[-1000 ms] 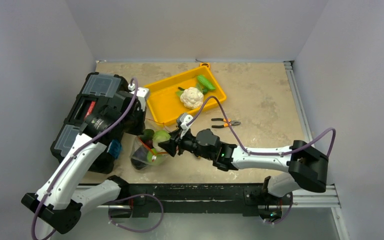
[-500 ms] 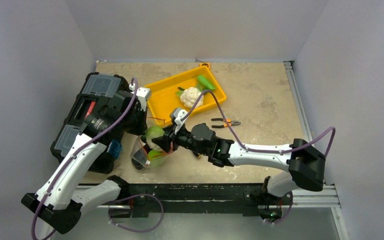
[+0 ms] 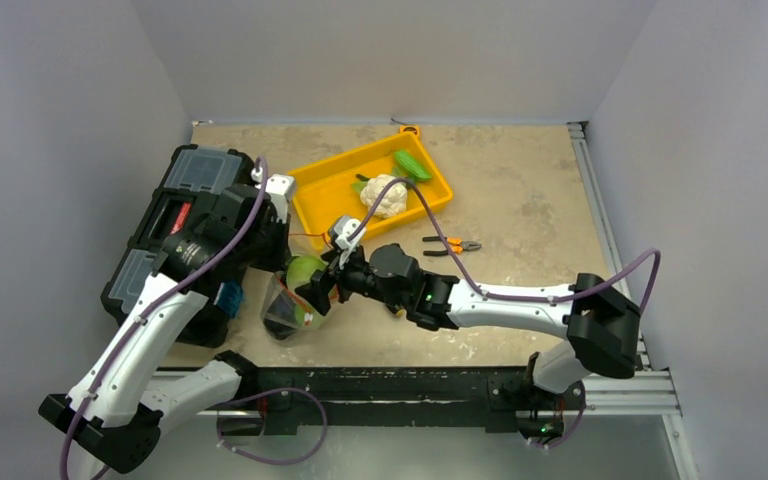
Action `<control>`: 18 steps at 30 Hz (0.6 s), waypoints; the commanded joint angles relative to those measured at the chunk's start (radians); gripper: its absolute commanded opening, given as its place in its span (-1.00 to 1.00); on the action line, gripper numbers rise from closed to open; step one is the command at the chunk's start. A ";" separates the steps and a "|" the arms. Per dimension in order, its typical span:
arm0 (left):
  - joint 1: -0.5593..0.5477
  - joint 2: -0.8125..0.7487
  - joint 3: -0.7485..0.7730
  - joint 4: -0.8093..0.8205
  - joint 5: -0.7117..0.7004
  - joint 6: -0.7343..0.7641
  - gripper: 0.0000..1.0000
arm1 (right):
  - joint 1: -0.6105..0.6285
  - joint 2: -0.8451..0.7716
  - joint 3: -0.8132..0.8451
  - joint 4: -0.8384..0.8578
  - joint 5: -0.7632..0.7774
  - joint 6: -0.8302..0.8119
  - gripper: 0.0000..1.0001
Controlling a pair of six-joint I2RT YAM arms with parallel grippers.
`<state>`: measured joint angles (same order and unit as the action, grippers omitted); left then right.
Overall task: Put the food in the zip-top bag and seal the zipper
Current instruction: Place the fake vegetable in the zipper food storage bag.
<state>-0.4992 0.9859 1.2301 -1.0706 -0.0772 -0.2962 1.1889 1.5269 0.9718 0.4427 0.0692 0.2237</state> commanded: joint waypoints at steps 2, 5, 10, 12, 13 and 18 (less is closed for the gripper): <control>-0.004 -0.017 0.008 0.039 0.021 -0.018 -1.00 | -0.001 -0.081 0.023 -0.017 0.024 0.000 0.80; -0.004 -0.012 0.009 0.035 0.020 -0.015 -1.00 | -0.001 -0.109 0.018 -0.035 0.027 -0.005 0.86; -0.003 -0.015 0.006 0.042 0.025 -0.020 -1.00 | -0.002 -0.122 0.023 -0.064 0.053 0.000 0.86; -0.004 -0.015 0.009 0.036 0.026 -0.018 -1.00 | -0.001 -0.139 0.014 -0.060 0.056 0.001 0.85; -0.004 -0.017 0.008 0.033 0.021 -0.017 -1.00 | -0.001 -0.146 0.009 -0.056 0.059 0.000 0.85; -0.004 -0.024 -0.005 0.035 0.018 -0.020 -1.00 | -0.001 -0.160 -0.003 -0.074 0.094 0.004 0.82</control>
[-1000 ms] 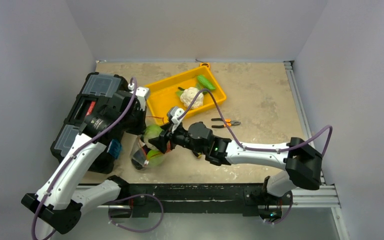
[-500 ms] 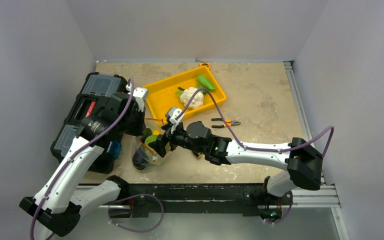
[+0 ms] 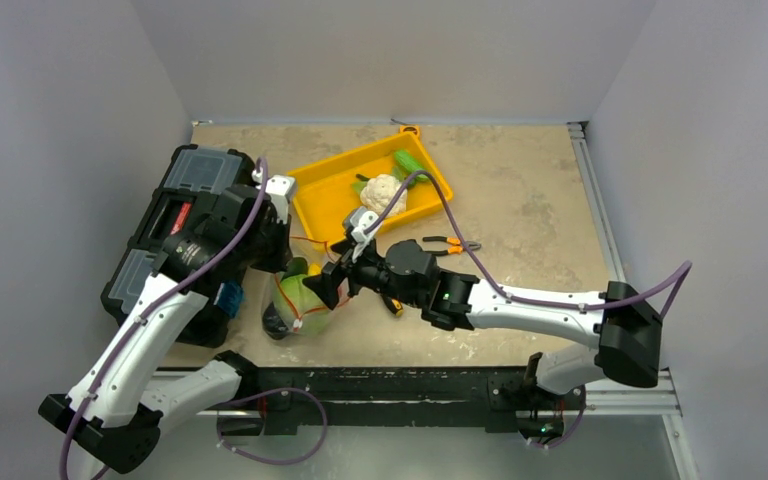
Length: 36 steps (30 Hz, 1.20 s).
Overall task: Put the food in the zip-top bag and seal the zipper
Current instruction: Place the fake vegetable in the zipper food storage bag, then pick up the fake vegetable from the bin.
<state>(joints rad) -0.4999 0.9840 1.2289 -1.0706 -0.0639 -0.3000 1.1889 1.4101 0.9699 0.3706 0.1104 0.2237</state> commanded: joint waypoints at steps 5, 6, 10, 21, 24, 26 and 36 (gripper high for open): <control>-0.003 -0.017 -0.001 0.033 -0.009 -0.010 -1.00 | -0.003 -0.052 -0.014 -0.018 0.113 -0.002 0.82; -0.003 -0.016 -0.002 0.036 -0.010 -0.010 -1.00 | -0.005 -0.055 -0.017 -0.017 0.123 -0.003 0.81; -0.003 0.002 0.002 0.039 0.002 -0.005 -1.00 | -0.030 -0.089 -0.019 -0.027 0.142 -0.002 0.81; -0.003 0.026 0.001 0.045 -0.011 0.014 -1.00 | -0.290 -0.101 0.084 -0.092 0.166 0.036 0.75; -0.003 0.027 0.000 0.046 -0.022 0.020 -1.00 | -0.397 -0.030 0.154 -0.140 0.168 0.076 0.64; -0.003 0.028 0.001 0.048 -0.025 0.023 -1.00 | -0.473 0.045 0.208 -0.181 0.145 0.096 0.53; -0.003 0.022 -0.029 0.056 0.001 0.014 -1.00 | -0.576 0.471 0.670 -0.527 0.336 -0.038 0.05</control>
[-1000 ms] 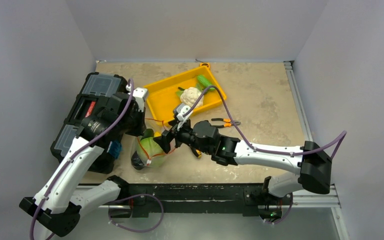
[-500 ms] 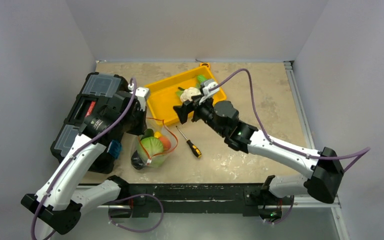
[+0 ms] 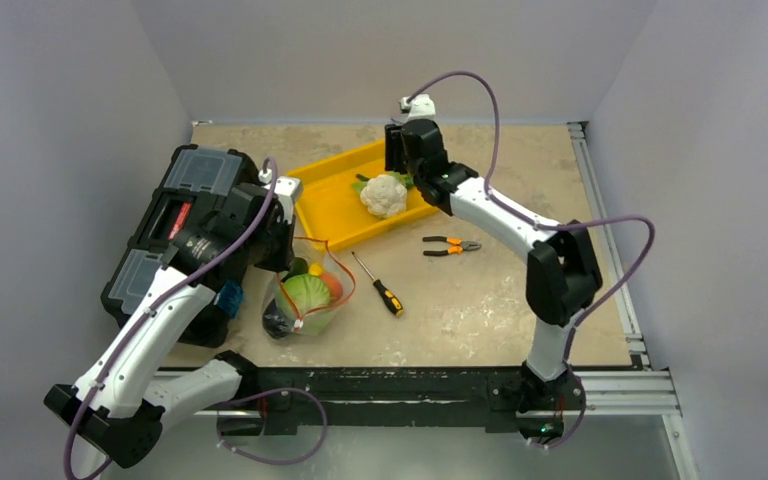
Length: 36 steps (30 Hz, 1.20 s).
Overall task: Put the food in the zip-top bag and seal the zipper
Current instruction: Pick up the fake vegetable from the bin.
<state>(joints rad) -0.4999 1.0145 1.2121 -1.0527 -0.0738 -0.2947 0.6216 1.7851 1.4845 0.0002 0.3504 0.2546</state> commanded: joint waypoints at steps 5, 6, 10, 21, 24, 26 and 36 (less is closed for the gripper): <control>-0.003 -0.013 -0.007 0.037 0.008 0.006 -1.00 | -0.050 0.298 0.406 -0.280 0.120 -0.145 0.02; -0.003 -0.013 -0.007 0.038 0.013 0.000 -1.00 | -0.057 0.335 0.446 -0.291 0.121 -0.159 0.02; -0.003 -0.010 -0.005 0.039 0.034 -0.007 -1.00 | -0.080 0.459 0.578 -0.334 0.111 -0.197 0.00; -0.003 0.012 0.004 0.037 0.042 -0.009 -1.00 | -0.085 0.652 0.696 -0.322 0.153 -0.332 0.00; -0.003 0.023 0.008 0.037 0.044 -0.009 -1.00 | -0.084 0.688 0.705 -0.312 0.162 -0.354 0.03; -0.003 0.028 0.012 0.040 0.049 -0.009 -1.00 | -0.084 0.708 0.714 -0.305 0.175 -0.366 0.07; -0.003 0.027 0.010 0.034 0.057 -0.015 -1.00 | -0.085 0.776 0.746 -0.300 0.190 -0.394 0.04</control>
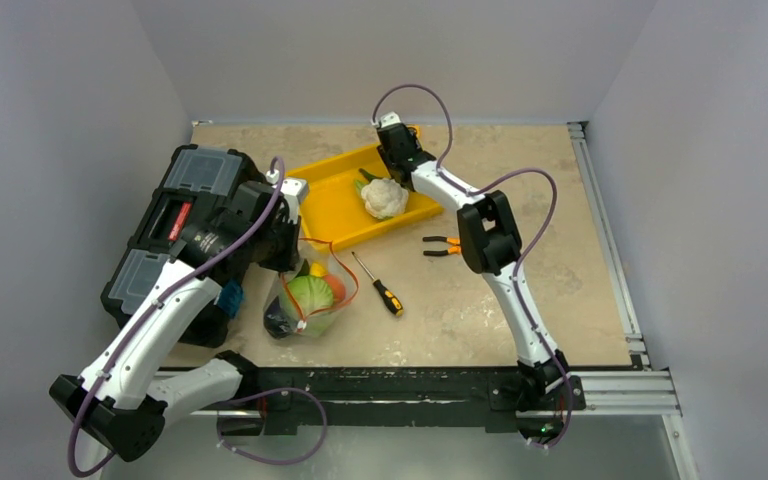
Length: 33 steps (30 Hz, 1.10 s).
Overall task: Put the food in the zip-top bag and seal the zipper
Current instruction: Pick up the fake vegetable from the bin, then place the fake vegetable in the zipper food storage bag.
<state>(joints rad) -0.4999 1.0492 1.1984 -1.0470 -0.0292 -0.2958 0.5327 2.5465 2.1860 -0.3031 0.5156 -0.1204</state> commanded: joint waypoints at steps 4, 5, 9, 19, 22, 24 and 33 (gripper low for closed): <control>-0.003 -0.017 0.018 0.027 0.014 -0.016 -1.00 | 0.005 0.001 0.045 -0.019 0.008 0.007 -0.21; -0.003 -0.018 0.015 0.027 0.016 -0.017 -1.00 | 0.006 -0.010 0.051 -0.027 0.000 0.013 -0.29; -0.003 -0.023 0.009 0.020 0.023 -0.019 -1.00 | 0.012 -0.098 0.046 -0.043 -0.022 0.027 -0.54; -0.003 -0.059 -0.006 0.021 0.024 -0.044 -1.00 | 0.023 -0.443 -0.060 -0.039 -0.098 0.099 -0.71; -0.003 -0.069 -0.012 0.017 0.021 -0.048 -1.00 | 0.024 -0.543 -0.145 -0.048 -0.197 0.193 -0.86; -0.003 -0.072 -0.018 0.020 0.017 -0.050 -1.00 | 0.025 -0.618 -0.263 -0.012 -0.317 0.278 -0.92; -0.003 -0.060 -0.018 0.024 0.025 -0.042 -1.00 | 0.035 -0.950 -0.971 0.504 -0.956 0.559 -0.96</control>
<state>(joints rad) -0.4999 0.9947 1.1797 -1.0481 -0.0139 -0.3302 0.5549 1.6581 1.4052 -0.0296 -0.1024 0.2783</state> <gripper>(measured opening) 0.003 0.423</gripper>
